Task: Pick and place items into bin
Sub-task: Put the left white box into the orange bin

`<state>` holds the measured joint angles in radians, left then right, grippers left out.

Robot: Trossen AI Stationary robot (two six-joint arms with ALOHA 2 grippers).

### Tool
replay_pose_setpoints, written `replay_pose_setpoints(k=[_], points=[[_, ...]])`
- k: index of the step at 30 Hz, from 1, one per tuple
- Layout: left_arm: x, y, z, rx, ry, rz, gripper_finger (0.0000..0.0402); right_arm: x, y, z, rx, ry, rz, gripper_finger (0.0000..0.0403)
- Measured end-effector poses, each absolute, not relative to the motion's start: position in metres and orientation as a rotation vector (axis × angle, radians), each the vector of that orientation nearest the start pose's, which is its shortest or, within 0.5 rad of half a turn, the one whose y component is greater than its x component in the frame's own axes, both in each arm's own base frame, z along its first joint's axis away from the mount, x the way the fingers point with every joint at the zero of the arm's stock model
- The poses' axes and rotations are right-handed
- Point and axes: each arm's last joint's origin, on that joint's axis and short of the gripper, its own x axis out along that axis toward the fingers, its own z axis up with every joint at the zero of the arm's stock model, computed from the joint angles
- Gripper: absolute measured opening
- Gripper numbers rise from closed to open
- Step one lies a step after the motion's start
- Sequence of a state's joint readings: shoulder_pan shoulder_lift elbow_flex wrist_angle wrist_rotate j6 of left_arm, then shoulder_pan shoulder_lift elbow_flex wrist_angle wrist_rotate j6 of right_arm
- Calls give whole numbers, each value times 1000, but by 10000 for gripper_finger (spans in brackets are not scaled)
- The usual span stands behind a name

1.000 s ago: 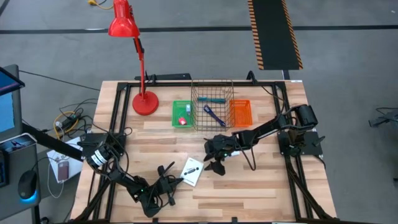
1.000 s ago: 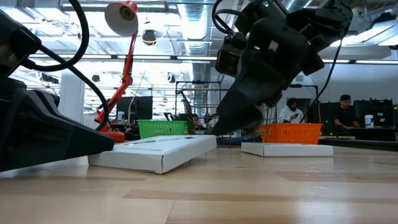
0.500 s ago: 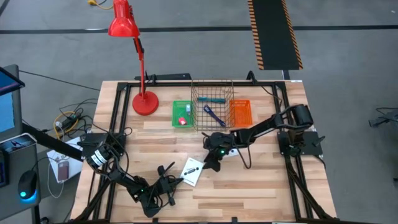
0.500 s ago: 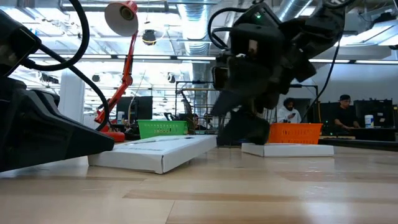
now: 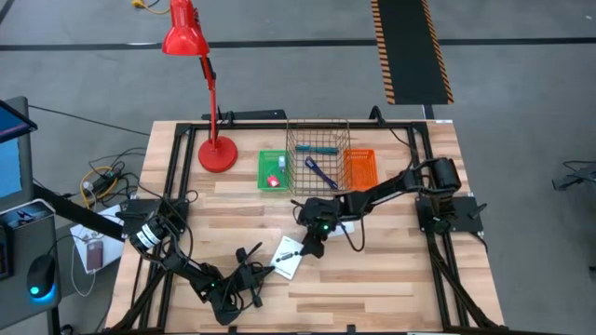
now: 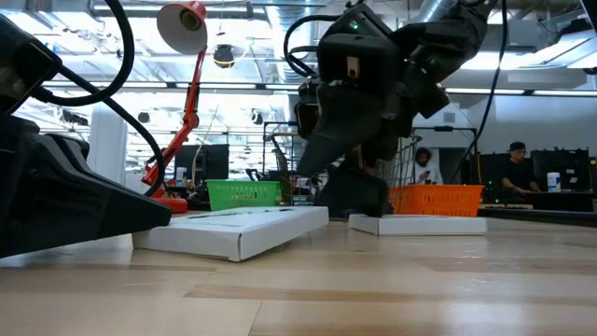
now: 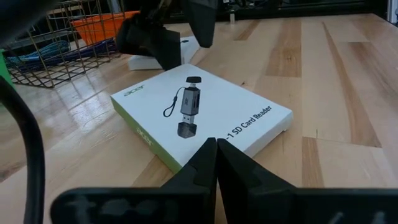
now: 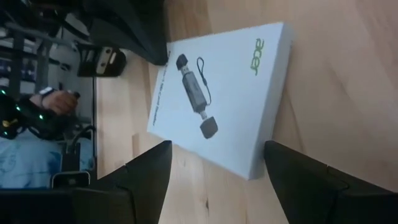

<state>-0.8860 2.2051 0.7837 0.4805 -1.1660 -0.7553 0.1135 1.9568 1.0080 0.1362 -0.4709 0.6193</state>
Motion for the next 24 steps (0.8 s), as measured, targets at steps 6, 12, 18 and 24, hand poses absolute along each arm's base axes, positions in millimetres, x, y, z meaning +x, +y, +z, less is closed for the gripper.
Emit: replay_pose_setpoints(k=[6, 12, 18, 24], points=[[222, -230, 19, 73, 349, 408, 0, 369, 56, 111, 717, 1003, 271, 251], [222, -230, 19, 73, 349, 407, 0, 368, 56, 110, 718, 1016, 268, 251], [222, -230, 19, 74, 349, 407, 0, 368, 60, 110, 719, 1014, 275, 251], [222, -231, 19, 74, 349, 406, 0, 373, 67, 116, 716, 1011, 292, 250]])
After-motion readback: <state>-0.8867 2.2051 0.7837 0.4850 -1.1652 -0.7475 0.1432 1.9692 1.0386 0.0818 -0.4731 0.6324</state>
